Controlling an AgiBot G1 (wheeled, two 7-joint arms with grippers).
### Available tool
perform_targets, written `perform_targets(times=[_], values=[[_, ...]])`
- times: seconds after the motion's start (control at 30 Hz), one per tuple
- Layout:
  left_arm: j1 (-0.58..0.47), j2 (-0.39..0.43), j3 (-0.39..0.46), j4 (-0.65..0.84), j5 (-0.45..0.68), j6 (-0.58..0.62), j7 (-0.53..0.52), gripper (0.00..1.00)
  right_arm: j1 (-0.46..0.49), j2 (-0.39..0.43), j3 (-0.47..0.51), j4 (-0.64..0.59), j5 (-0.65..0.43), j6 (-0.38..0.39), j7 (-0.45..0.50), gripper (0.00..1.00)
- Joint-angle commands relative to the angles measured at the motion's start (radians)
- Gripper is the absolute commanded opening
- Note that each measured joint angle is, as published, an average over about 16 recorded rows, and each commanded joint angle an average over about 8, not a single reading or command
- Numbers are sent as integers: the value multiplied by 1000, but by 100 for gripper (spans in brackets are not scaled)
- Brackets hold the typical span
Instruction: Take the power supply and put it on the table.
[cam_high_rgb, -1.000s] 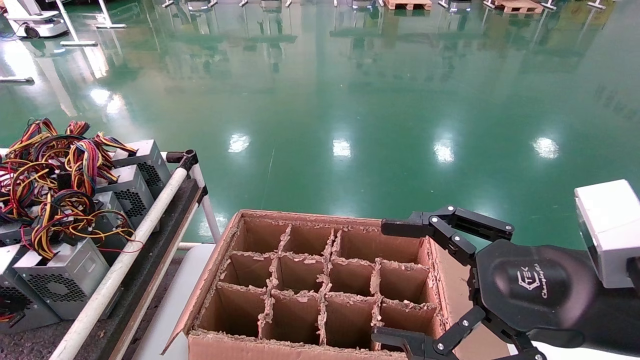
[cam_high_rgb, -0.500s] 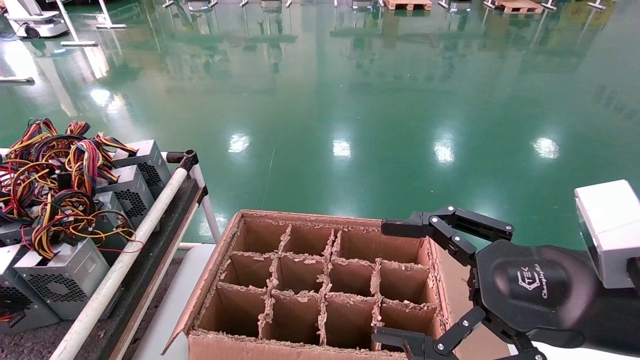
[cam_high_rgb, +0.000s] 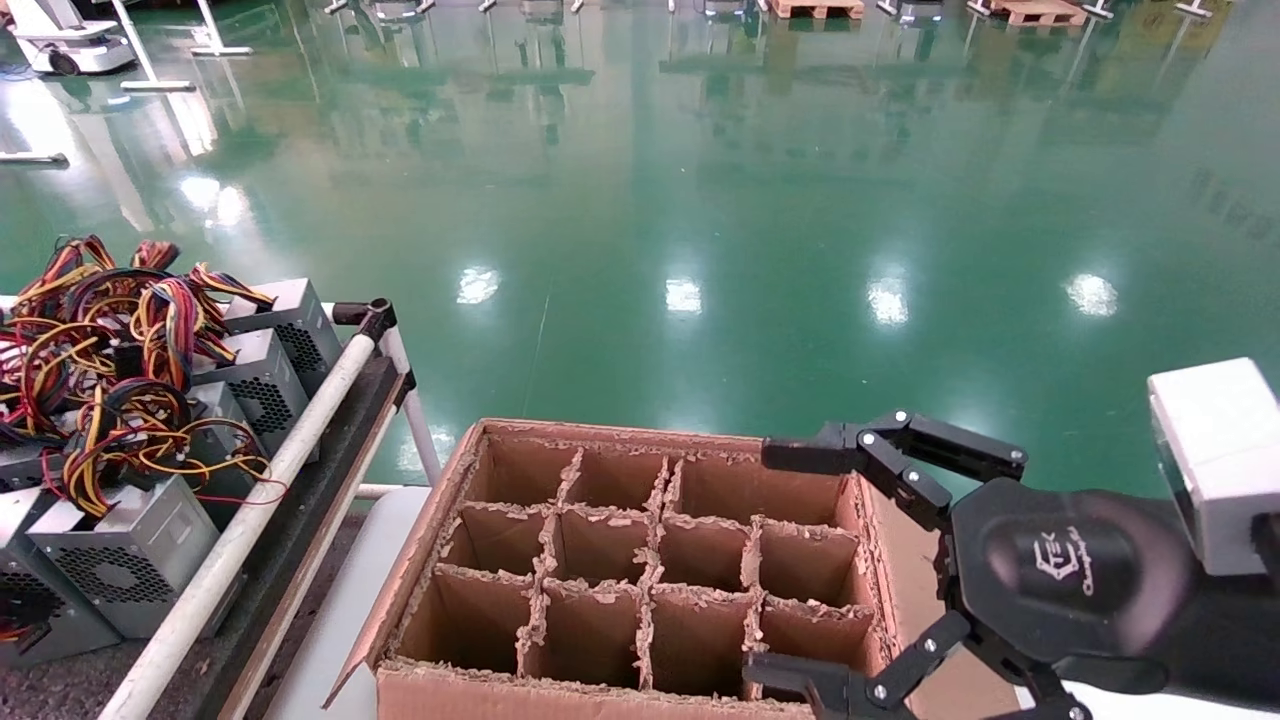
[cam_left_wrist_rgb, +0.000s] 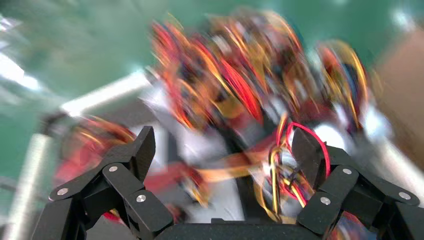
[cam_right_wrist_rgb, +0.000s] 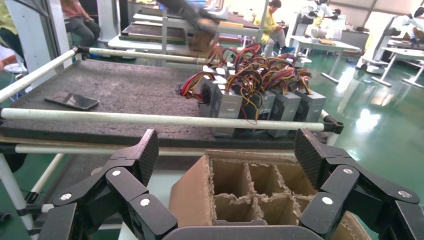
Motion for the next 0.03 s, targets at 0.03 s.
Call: perform_targets(times=[0.03], values=[[-43,16,-13,55,-9,-15,-45,100,0,0,0,0,0,0,0,100]])
